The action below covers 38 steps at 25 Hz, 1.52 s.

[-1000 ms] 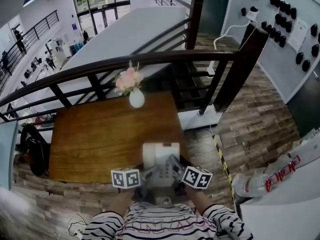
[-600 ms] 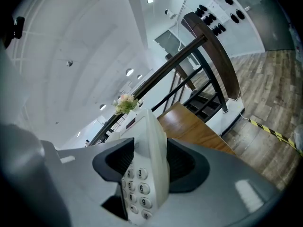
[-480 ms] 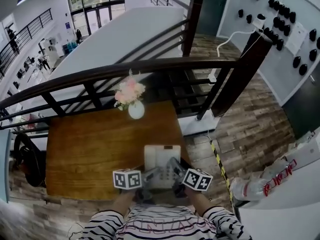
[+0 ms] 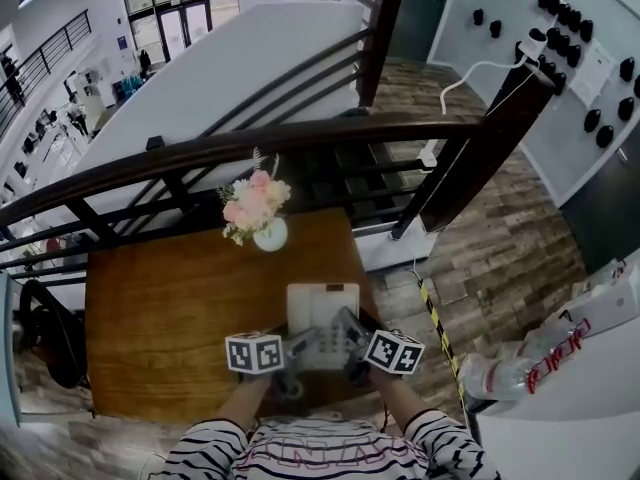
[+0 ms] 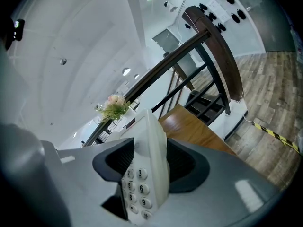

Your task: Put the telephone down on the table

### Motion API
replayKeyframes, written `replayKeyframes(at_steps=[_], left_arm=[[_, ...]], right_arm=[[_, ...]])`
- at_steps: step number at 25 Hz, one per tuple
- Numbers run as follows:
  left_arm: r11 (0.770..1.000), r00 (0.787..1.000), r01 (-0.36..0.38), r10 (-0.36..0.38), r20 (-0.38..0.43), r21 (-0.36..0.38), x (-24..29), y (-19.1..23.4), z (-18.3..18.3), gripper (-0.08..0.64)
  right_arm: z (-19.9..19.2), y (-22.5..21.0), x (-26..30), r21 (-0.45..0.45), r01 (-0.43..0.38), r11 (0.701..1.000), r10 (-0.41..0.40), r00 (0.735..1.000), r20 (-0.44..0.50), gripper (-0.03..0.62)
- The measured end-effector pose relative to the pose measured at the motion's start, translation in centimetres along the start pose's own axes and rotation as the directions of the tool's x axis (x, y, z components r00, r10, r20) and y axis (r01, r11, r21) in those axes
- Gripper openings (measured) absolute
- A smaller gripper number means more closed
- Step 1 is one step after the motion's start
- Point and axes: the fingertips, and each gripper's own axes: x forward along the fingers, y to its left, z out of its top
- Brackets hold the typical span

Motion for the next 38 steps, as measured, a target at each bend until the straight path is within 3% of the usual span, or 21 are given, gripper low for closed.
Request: replayKeyframes(at_steps=[18, 38], left_arm=[[0.997, 1.0, -0.02, 0.02, 0.004, -0.077, 7.6, 8.0, 5.7, 0.348], [0.981, 0.995, -0.073, 0.084, 0.051, -0.182, 15.4, 12.0, 9.9, 0.347]], right_arm=[[2.8, -5.3, 11.4, -0.011, 0.026, 1.0, -0.027, 0.998, -0.064, 0.21], [7.4, -10.7, 19.8, -0.111, -0.008, 0.994, -0.014, 0.982, -0.191, 0.215]])
